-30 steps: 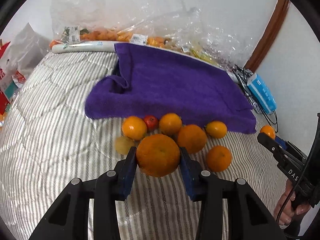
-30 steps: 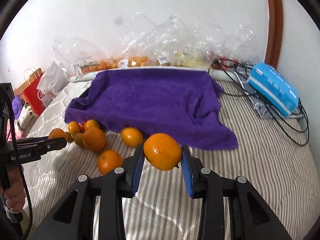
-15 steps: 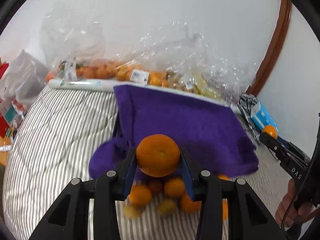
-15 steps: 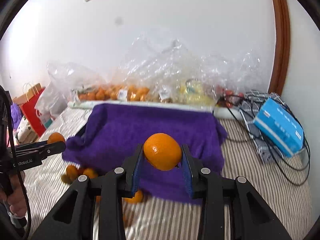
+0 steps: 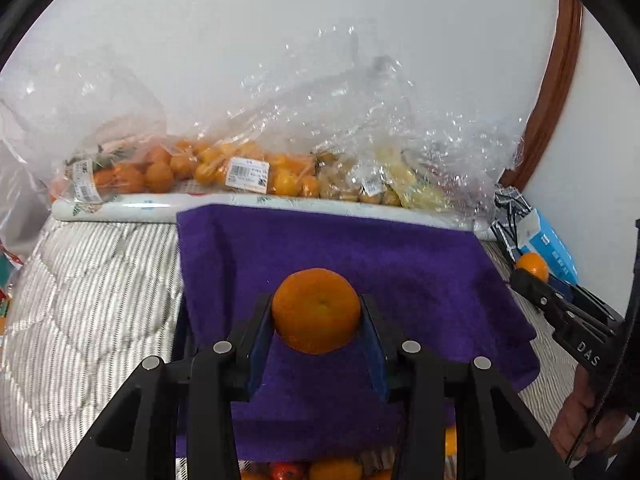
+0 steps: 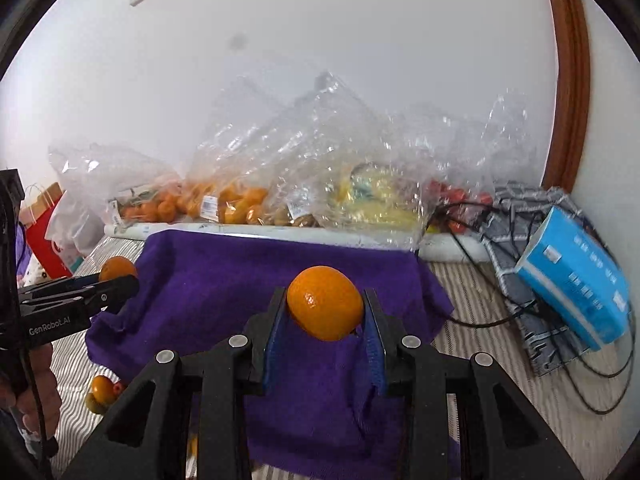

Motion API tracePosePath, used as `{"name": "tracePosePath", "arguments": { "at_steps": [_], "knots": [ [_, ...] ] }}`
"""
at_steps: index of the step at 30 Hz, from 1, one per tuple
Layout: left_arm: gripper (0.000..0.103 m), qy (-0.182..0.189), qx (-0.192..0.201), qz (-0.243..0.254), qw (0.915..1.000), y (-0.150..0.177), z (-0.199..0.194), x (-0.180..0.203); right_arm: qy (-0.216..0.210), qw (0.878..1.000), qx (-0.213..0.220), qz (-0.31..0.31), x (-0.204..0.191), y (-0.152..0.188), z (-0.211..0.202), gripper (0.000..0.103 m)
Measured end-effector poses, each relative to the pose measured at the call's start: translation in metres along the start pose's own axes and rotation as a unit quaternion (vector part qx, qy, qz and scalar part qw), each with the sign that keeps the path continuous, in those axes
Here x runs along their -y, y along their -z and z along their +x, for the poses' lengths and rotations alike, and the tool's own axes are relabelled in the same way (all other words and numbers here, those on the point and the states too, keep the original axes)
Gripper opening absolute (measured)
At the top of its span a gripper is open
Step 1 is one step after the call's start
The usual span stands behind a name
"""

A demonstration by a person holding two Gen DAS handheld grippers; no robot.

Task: Organize fruits
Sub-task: 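Lift and carry both held oranges over the purple towel with both tools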

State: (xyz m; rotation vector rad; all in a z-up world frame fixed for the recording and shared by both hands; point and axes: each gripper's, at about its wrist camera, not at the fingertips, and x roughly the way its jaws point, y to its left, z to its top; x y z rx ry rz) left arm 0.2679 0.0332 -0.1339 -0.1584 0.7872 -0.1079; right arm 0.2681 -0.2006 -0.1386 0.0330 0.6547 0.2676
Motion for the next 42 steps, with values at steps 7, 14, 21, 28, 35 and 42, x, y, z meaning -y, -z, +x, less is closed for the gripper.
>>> {"name": "tracePosePath", "arguments": {
  "at_steps": [7,14,21,28,35,42],
  "knots": [
    [0.039,-0.020,-0.016,-0.005,0.9997,0.014,0.024,-0.008,0.003,1.000,-0.017,0.002,0.011,0.009,0.017,0.036],
    [0.039,-0.017,0.001,-0.014,0.9998,0.013,0.024,-0.012,0.001,1.000,-0.024,0.002,0.011,0.014,0.026,0.036],
    [0.039,-0.022,-0.006,-0.011,0.9997,0.016,0.031,-0.012,0.010,0.999,-0.040,0.000,0.010,0.018,0.036,0.036],
    [0.039,-0.022,-0.026,-0.016,0.9993,0.019,0.041,-0.014,0.006,0.998,-0.059,-0.005,0.007,0.025,0.047,0.036],
    [0.039,-0.037,-0.046,-0.007,0.9982,0.021,0.047,-0.010,0.005,0.998,-0.065,-0.005,0.007,0.026,0.050,0.036],
    [0.039,-0.035,-0.058,-0.019,0.9975,0.021,0.050,-0.014,0.009,0.997,-0.073,-0.015,0.003,0.029,0.056,0.036]
  ]
}}
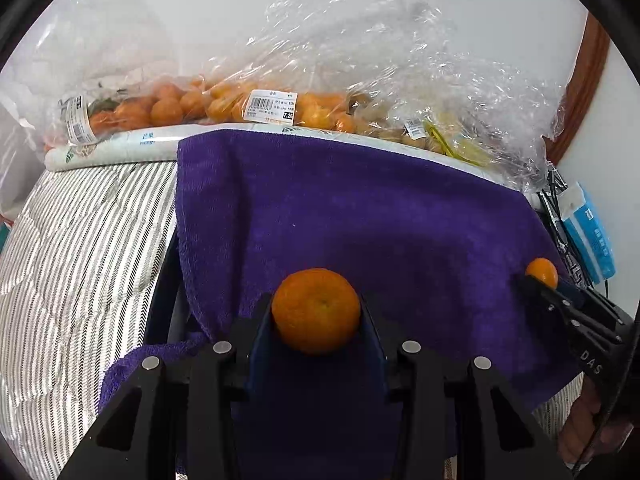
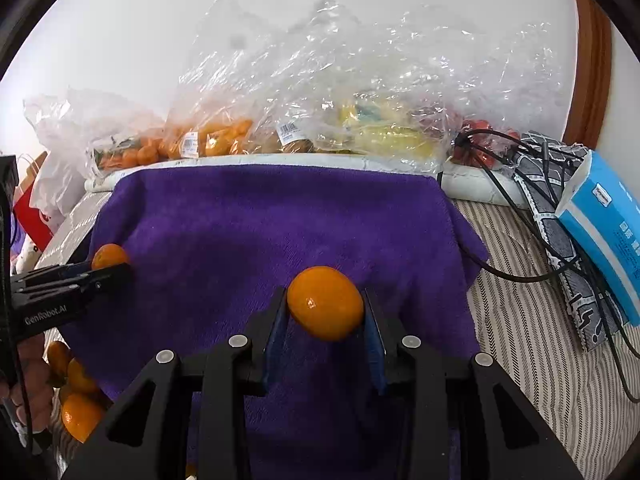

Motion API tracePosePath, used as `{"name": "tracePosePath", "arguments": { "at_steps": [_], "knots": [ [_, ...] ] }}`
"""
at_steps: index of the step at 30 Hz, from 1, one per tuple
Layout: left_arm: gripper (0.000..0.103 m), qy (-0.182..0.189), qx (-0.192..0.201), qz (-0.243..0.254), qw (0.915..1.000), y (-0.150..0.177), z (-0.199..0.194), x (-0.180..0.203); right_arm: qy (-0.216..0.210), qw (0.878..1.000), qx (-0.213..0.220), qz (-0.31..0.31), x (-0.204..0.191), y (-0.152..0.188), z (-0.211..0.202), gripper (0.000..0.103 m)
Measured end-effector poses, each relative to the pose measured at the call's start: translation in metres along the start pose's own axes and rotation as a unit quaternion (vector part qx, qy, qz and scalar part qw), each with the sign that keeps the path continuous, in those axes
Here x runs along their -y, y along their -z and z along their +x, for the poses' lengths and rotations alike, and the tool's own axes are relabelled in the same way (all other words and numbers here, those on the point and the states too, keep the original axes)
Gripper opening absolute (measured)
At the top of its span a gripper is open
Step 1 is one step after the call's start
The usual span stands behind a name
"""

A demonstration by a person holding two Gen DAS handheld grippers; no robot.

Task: Organize fruits
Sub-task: 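Lift and carry both held oranges over the purple towel with both tools, then lower the oranges onto the towel and open both tools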

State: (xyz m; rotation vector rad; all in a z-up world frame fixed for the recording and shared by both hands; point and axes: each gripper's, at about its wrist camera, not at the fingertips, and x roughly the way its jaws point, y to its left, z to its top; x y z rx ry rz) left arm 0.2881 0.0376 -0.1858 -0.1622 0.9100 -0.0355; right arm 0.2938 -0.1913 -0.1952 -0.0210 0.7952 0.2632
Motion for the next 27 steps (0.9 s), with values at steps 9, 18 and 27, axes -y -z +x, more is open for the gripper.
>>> {"name": "tracePosePath", "arguments": {
  "at_steps": [9,18,27],
  "knots": [
    [0.040,0.011,0.012,0.003,0.9999,0.000,-0.004,0.002,0.005,1.000,0.012,-0.005,-0.002,0.002,-0.007,0.053],
    [0.065,-0.031,0.081,0.042,0.9954,0.004,-0.033,0.012,0.019,0.996,0.067,-0.050,-0.022,0.005,-0.044,0.054],
    [0.064,-0.030,0.091,0.054,0.9939,0.027,-0.062,0.012,0.028,0.992,0.109,-0.051,-0.048,0.020,-0.100,0.054]
  ]
}}
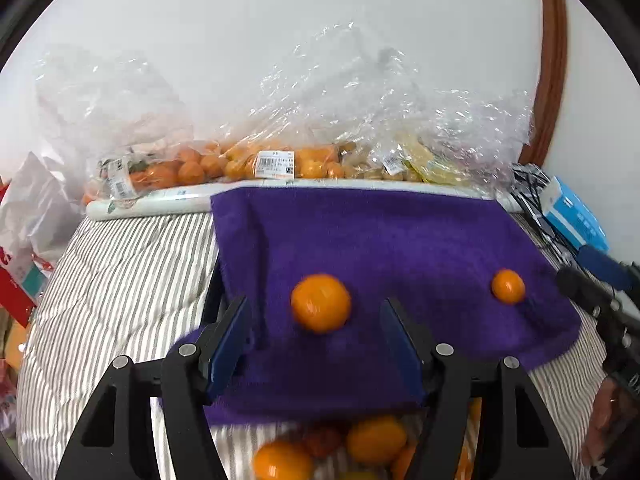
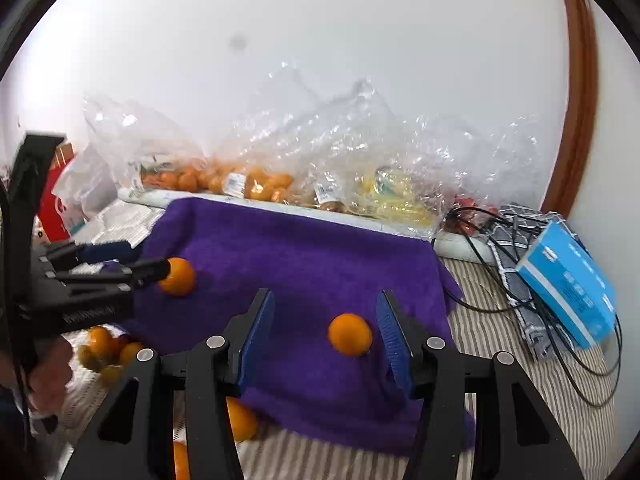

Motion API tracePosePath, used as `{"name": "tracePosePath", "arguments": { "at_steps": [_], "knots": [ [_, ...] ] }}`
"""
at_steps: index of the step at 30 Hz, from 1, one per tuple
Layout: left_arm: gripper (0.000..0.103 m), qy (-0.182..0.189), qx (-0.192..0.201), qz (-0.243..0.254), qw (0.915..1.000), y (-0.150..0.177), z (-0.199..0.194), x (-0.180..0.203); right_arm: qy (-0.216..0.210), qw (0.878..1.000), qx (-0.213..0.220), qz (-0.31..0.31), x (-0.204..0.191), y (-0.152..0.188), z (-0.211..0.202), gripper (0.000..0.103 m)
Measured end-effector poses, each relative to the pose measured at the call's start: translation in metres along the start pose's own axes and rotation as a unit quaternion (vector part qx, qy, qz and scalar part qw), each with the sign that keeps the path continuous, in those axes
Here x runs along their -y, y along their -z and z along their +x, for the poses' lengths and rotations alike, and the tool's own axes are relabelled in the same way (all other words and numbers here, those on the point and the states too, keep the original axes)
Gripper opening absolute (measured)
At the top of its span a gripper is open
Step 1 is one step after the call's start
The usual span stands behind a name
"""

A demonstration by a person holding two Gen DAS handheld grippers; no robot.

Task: Organize fruits
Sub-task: 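Lower the oranges onto the towel and open both tools, then grasp another orange with the right tool while the left tool grasps a small yellow-green fruit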

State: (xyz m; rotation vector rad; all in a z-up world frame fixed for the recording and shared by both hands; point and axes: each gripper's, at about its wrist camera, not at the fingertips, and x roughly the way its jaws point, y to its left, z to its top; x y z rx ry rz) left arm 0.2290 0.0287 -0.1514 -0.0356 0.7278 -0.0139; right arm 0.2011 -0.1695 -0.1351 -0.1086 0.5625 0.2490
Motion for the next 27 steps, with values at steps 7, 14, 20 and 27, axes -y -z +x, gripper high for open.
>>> {"name": "tracePosePath", "arguments": {
  "at_steps": [7,14,20,27],
  "knots": [
    [0.065,0.021,0.010,-0.032,0.9992,0.029,-0.048,-0.024,-0.006,0.999,-0.021,0.039,-0.013,0.017,-0.035,0.054],
    [0.065,-0.013,-0.004,-0.024,0.9996,0.056,-0.069,-0.045,-0.029,0.997,-0.047,0.062,-0.025,0.047,-0.052,0.067],
    [0.065,0.019,-0.014,-0.041,0.9989,0.080,-0.072,-0.064,-0.069,0.992,-0.086,0.069,-0.043,0.072,-0.044,0.067],
    [0.065,0.056,-0.011,-0.033,0.9978,0.095,-0.064,-0.068,-0.071,0.990,-0.118,0.037,-0.066,0.085,-0.025,0.067]
  ]
}}
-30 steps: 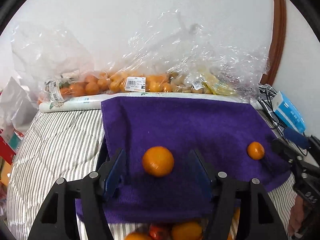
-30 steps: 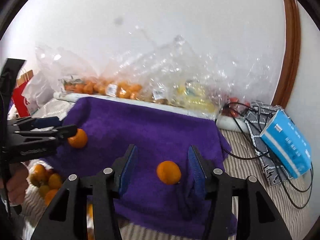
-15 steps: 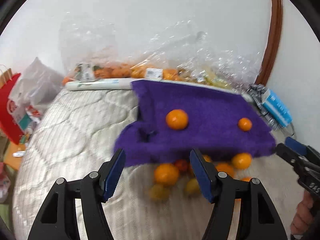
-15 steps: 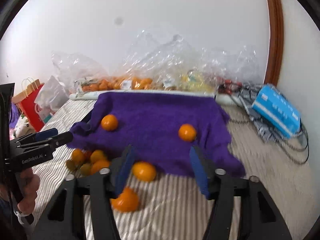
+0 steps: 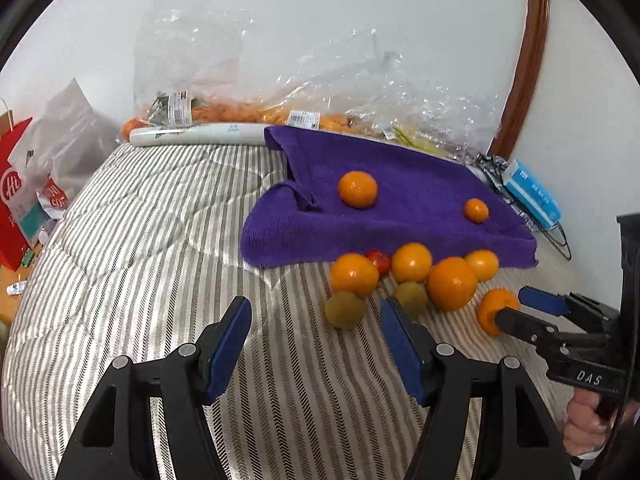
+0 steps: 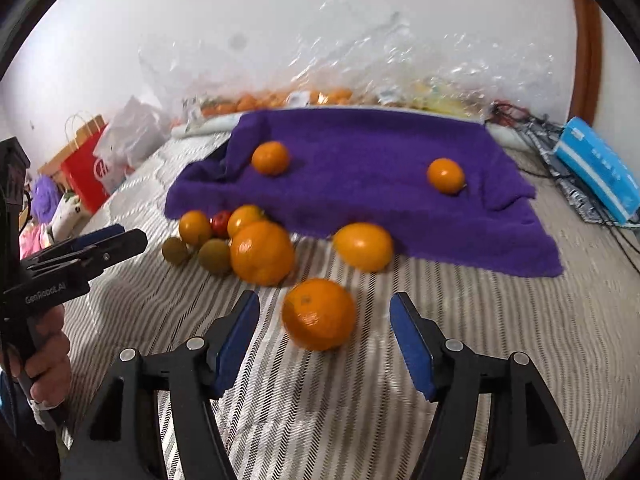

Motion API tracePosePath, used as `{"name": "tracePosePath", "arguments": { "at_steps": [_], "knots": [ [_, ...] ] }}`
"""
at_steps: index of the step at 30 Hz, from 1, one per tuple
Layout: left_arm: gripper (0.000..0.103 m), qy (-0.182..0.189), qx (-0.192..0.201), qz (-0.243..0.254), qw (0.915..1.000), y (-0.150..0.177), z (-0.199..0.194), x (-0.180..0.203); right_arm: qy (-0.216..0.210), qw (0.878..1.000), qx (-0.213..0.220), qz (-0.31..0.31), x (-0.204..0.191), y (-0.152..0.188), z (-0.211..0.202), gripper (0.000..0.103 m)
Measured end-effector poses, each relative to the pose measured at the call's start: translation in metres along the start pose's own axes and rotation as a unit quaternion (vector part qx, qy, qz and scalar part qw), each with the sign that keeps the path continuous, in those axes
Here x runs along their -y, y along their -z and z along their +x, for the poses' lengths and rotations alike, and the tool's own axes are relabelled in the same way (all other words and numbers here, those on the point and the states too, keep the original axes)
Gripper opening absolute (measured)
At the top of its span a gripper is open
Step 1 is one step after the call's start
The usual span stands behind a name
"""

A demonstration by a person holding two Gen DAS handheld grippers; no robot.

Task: Organize fruits
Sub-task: 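Grasp another orange with the right tool while the left tool grasps a small yellow-green fruit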

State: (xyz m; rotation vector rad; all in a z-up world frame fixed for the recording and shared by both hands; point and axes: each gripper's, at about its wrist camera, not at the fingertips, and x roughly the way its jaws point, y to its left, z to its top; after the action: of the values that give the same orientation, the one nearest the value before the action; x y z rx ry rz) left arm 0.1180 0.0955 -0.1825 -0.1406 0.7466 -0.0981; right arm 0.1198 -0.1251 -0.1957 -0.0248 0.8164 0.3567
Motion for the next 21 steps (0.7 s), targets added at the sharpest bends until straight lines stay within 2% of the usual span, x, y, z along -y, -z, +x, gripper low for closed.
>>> {"name": "tracePosePath", "arguments": {
  "at_steps": [3,4,5,7,14,15,18,20,21],
  "knots": [
    [0.065,0.000,-0.019,0.010,0.9998,0.000,0.007,0.003,0.003,1.000,-0.013,-0.004,0.000,0.001,0.010,0.066],
    [0.065,0.000,-0.020,0.016,0.9997,0.001,0.007,0.006,0.004,1.000,-0.016,-0.008,-0.001,0.001,0.013,0.060],
    [0.065,0.001,-0.020,0.020,0.9996,0.002,0.007,0.007,0.005,1.000,-0.021,-0.010,-0.002,0.001,0.016,0.050],
    [0.065,0.008,-0.027,0.024,0.9993,0.003,0.009,0.009,0.015,0.999,-0.025,-0.017,-0.002,0.002,0.018,0.043],
    [0.064,0.022,-0.039,0.001,0.9990,-0.002,0.019,0.005,0.047,0.999,0.008,-0.022,0.017,0.005,0.000,0.043],
    [0.063,0.023,-0.046,0.002,0.9987,-0.004,0.024,0.007,0.056,0.998,0.015,-0.022,0.023,0.005,-0.003,0.043],
    [0.050,0.019,-0.056,0.016,0.9981,-0.006,0.033,0.016,0.063,0.998,0.025,-0.013,0.037,0.006,-0.008,0.043],
    [0.042,0.002,-0.059,0.035,0.9976,-0.006,0.036,0.024,0.056,0.998,0.019,0.001,0.047,0.007,-0.007,0.043],
    [0.034,0.004,-0.060,0.043,0.9973,-0.005,0.037,0.027,0.050,0.999,0.016,0.008,0.050,0.007,-0.007,0.043]
  ]
}}
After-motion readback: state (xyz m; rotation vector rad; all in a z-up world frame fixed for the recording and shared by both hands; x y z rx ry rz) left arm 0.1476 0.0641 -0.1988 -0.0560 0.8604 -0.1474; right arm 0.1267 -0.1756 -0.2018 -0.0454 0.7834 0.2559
